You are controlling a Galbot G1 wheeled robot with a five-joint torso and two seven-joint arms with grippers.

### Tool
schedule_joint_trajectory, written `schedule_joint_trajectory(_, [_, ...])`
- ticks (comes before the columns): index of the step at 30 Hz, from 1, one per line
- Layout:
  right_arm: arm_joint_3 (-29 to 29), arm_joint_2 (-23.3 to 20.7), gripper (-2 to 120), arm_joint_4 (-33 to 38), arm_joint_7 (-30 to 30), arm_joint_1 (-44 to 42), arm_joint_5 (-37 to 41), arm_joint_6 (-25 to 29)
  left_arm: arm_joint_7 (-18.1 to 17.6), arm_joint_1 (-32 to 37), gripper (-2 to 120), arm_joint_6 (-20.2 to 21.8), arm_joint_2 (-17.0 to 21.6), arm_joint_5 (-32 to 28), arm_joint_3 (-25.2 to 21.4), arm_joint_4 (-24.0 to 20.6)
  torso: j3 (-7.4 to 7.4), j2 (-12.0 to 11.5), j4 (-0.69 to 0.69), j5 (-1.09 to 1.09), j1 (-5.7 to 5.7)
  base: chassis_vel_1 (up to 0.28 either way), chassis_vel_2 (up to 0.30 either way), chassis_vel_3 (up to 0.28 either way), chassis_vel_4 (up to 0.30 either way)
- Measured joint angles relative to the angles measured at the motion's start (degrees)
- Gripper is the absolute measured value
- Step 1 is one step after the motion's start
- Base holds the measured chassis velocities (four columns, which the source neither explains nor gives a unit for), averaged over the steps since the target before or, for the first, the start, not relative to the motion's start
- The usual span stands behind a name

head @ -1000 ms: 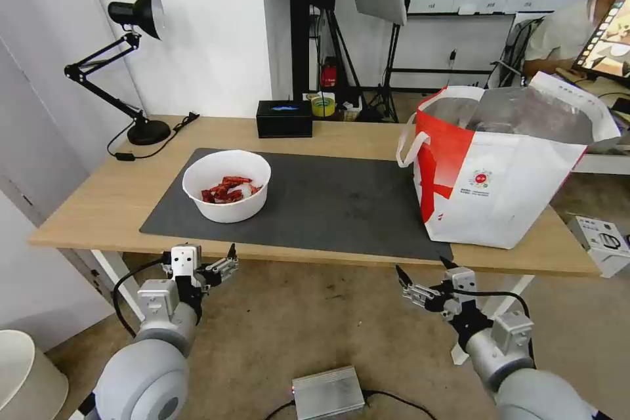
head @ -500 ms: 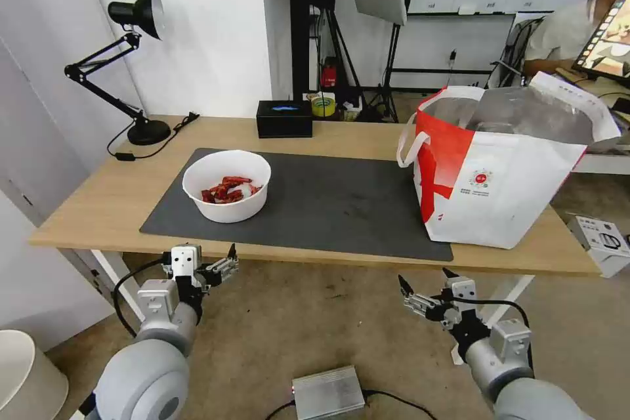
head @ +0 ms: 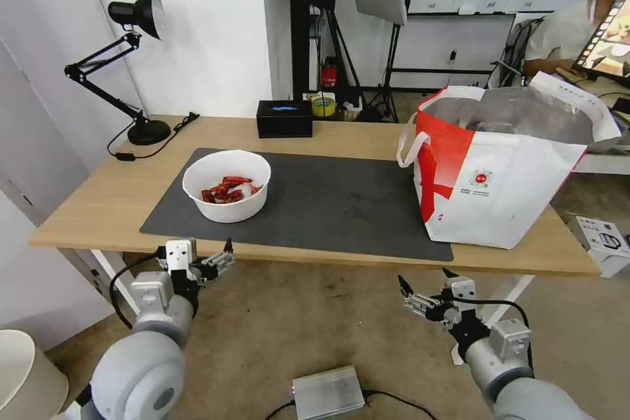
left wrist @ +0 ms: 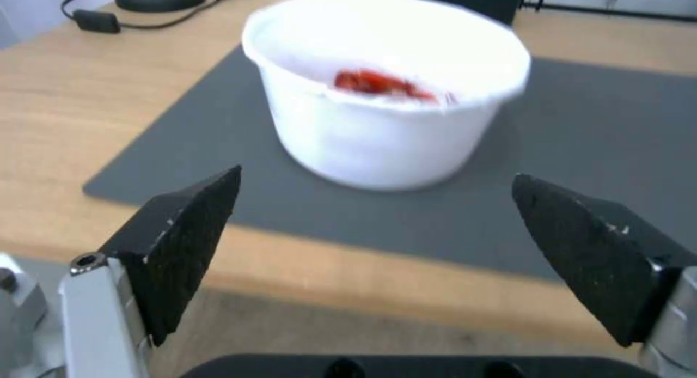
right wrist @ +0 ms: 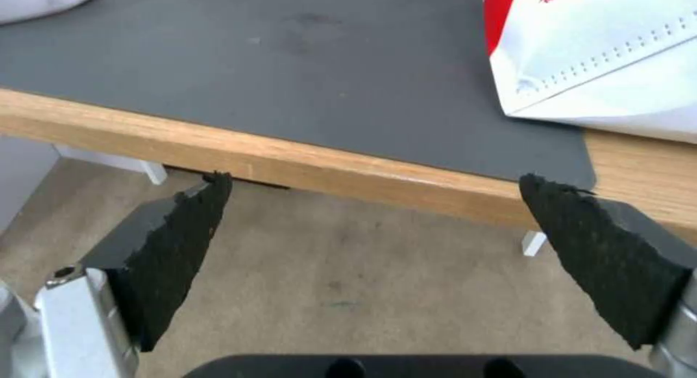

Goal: Pick up the trash from the table and place it into the takeout bag.

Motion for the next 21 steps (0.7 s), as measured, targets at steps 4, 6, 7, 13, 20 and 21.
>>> schedule_joint_trajectory(4, [0.0, 0.0, 100, 0.0, 0.0, 0.0, 0.0, 0.0, -1.9, -4.2, 100, 0.5, 3.4, -7.9, -2.5, 1.5, 0.0, 0.0, -0.01, 0.01, 0.0, 0.0, 0.0, 0.0, 0.0])
schedule_joint_trajectory(6, [0.0, 0.0, 100, 0.0, 0.0, 0.0, 0.0, 0.0, -2.8, -6.1, 100, 0.6, 5.5, -12.3, -3.6, 3.0, 0.0, 0.0, -0.01, 0.0, 0.0, 0.0, 0.0, 0.0, 0.0])
schedule_joint_trajectory(7, [0.0, 0.0, 100, 0.0, 0.0, 0.0, 0.0, 0.0, -3.5, -7.3, 100, 0.8, 6.7, -15.0, -4.1, 4.0, 0.0, 0.0, 0.0, 0.0, 0.0, 0.0, 0.0, 0.0, 0.0])
schedule_joint_trajectory(13, [0.0, 0.0, 100, 0.0, -0.1, 0.0, 0.0, 0.0, -6.2, -13.8, 100, 3.2, 9.9, -23.6, -3.0, 8.0, 0.0, 0.0, 0.0, 0.0, 0.0, 0.0, 0.0, 0.0, 0.0])
schedule_joint_trajectory(20, [0.0, 0.0, 100, 0.0, -0.1, 0.1, 0.0, 0.1, -6.9, -23.7, 100, 5.4, 12.1, -34.5, 0.6, 15.2, 0.0, 0.0, 0.0, 0.0, 0.0, 0.0, 0.0, 0.0, 0.0])
schedule_joint_trajectory(21, [0.0, 0.0, 100, 0.0, -0.1, 0.1, 0.0, 0.1, -6.9, -24.9, 100, 5.6, 12.3, -35.2, 1.4, 16.1, 0.0, 0.0, 0.0, 0.0, 0.0, 0.0, 0.0, 0.0, 0.0])
